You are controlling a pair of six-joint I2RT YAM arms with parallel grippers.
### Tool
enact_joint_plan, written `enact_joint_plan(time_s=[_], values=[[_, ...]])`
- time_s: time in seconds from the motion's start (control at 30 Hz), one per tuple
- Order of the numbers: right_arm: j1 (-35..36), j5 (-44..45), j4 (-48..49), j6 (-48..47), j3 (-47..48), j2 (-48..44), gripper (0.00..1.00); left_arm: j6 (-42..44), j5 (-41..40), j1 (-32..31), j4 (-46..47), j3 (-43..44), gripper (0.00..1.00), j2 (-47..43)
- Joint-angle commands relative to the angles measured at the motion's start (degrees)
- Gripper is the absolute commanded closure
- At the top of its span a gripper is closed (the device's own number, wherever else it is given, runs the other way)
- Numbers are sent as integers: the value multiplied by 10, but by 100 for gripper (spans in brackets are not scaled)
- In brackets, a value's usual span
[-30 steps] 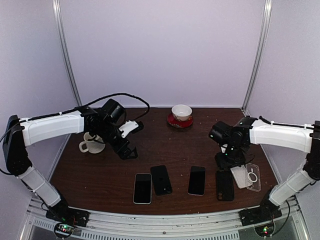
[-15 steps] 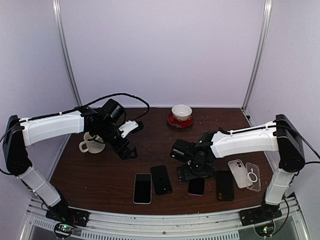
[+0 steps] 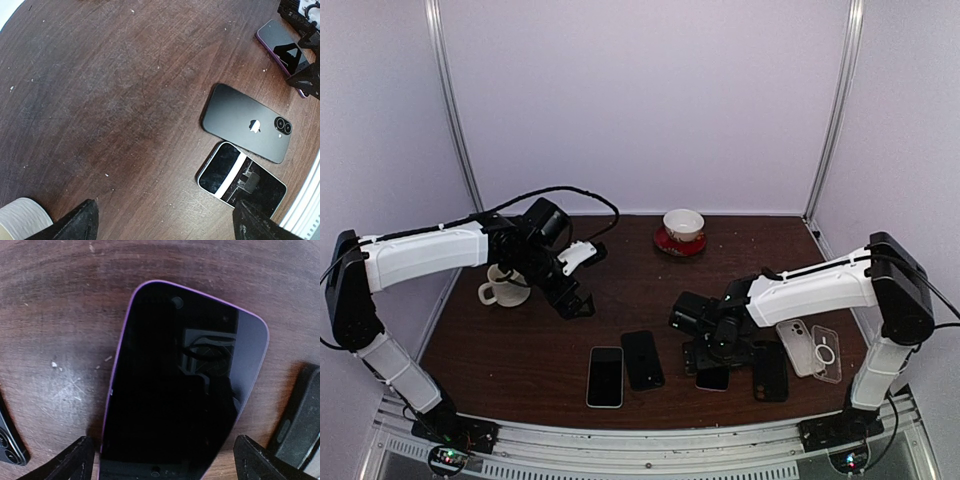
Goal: Put the phone into the phone case
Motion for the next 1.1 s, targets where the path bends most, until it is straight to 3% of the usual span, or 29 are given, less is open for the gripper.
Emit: enact_joint_plan(time_s=[0.0,0.2,0.5,0.6,0.7,0.9,1.07], values=[[-9,-38,10,-14,-35,-8,2,0,2,-3,4,0,2,1],[-27,-49,41,-33,-29,-1,12,0,3,-4,4,0,2,6],[-40,-24,47,-50,75,66,20,4,-4,-6,4,0,3,7],[-41,-11,52,-41,72,58,21,5,-4,-6,4,0,3,5],[-41,-10,37,-53,78,46,13,5,-2,-6,4,0,2,3],[-52,50,-87,-99,84,-47,4,2,2,-6,5,0,2,2],[-100,26,-92,-62,-59,-159,11,2,3,-7,5,0,2,0]])
